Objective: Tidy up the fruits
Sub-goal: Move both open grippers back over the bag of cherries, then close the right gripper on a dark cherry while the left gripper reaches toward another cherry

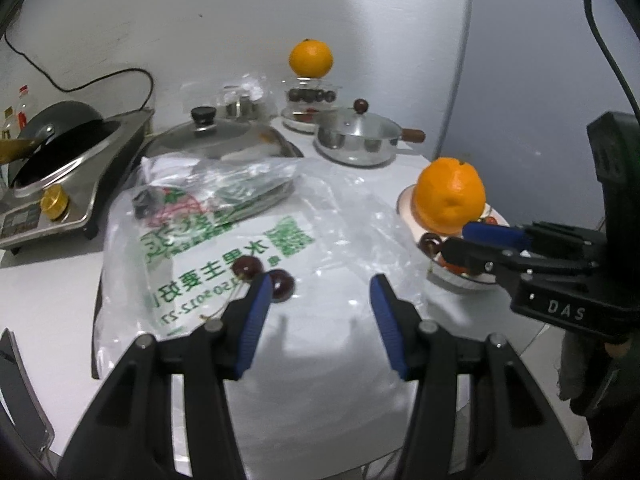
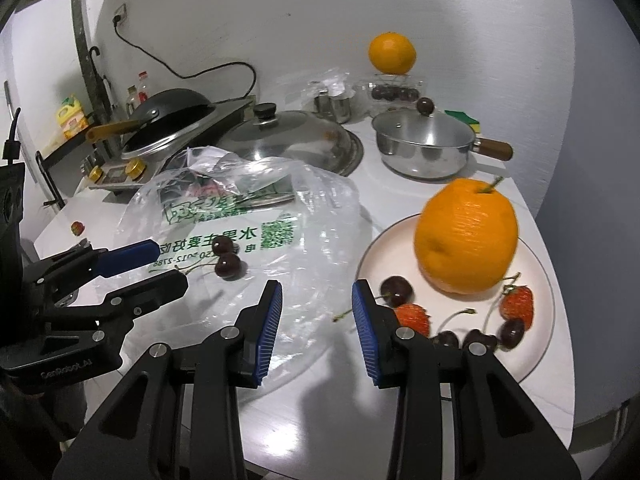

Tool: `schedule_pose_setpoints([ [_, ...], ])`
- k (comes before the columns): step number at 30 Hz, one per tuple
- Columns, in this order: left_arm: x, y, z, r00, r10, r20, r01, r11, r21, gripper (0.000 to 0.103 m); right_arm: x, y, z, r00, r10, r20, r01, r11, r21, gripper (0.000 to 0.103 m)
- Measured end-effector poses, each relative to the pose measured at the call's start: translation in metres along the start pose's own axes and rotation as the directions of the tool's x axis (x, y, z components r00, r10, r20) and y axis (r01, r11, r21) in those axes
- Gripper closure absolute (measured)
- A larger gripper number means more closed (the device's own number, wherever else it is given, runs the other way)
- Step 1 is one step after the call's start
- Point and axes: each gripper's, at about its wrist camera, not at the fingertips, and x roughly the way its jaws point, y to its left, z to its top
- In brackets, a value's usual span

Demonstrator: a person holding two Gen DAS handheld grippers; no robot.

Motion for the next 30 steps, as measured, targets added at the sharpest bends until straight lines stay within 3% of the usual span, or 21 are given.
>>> schedule_pose_setpoints([
  [30, -0.002, 0.061, -0.01, 0.998, 0.055, -0.004, -0.055, 0.995, -0.08, 0.05, 0.047, 0.056, 0.017, 0.996, 0.068, -0.055, -0.072, 0.995, -0.074, 0.064],
])
